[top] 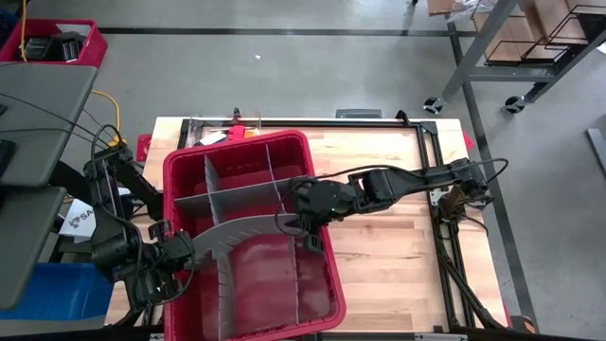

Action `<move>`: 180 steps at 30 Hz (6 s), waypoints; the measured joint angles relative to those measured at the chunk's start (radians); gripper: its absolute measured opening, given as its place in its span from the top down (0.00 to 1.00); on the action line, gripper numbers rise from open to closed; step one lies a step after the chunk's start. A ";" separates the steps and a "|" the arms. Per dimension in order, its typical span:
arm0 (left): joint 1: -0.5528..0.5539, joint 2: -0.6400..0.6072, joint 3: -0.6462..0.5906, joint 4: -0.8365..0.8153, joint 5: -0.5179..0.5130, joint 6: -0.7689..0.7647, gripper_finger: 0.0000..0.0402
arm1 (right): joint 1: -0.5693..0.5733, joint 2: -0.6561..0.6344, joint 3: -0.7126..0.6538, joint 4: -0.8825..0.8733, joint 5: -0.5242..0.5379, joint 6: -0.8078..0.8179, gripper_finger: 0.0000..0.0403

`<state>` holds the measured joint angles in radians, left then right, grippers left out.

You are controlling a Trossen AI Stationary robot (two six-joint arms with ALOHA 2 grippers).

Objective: Sort blocks
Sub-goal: Assemble the bin divider into the red bin

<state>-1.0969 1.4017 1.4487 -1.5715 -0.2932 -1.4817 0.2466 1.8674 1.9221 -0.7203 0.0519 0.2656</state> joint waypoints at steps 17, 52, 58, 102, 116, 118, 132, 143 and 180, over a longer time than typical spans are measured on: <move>0.000 0.000 0.001 0.004 -0.007 0.000 0.96 | 0.008 0.007 0.001 -0.139 -0.002 -0.073 1.00; -0.003 -0.143 0.002 0.038 -0.014 0.025 0.97 | 0.082 0.004 0.097 -0.285 -0.013 -0.110 1.00; -0.003 -0.217 0.000 0.036 -0.056 0.021 0.97 | 0.086 0.009 0.098 -0.284 -0.037 -0.133 1.00; -0.001 -0.171 0.000 0.050 -0.084 0.107 0.97 | 0.043 0.105 0.091 -0.406 -0.044 -0.015 1.00; -0.007 -0.146 -0.012 0.020 -0.081 0.121 0.97 | 0.067 0.100 0.090 -0.399 -0.052 -0.050 1.00; -0.010 -0.140 -0.012 0.046 -0.057 0.133 0.97 | 0.071 0.100 0.091 -0.399 -0.055 -0.063 1.00; 0.000 -0.138 -0.012 0.067 0.045 0.140 0.98 | 0.083 0.076 0.091 -0.384 -0.183 -0.036 1.00; 0.000 -0.077 -0.010 0.061 0.029 0.152 0.98 | 0.086 0.084 0.092 -0.417 -0.122 -0.036 1.00; 0.010 0.040 -0.013 0.048 0.007 0.159 0.97 | 0.053 0.105 0.117 -0.412 -0.020 -0.107 1.00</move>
<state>-1.0874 1.4415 1.4357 -1.5235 -0.2865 -1.3227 0.2994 1.9721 2.0393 -1.1324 0.0322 0.1589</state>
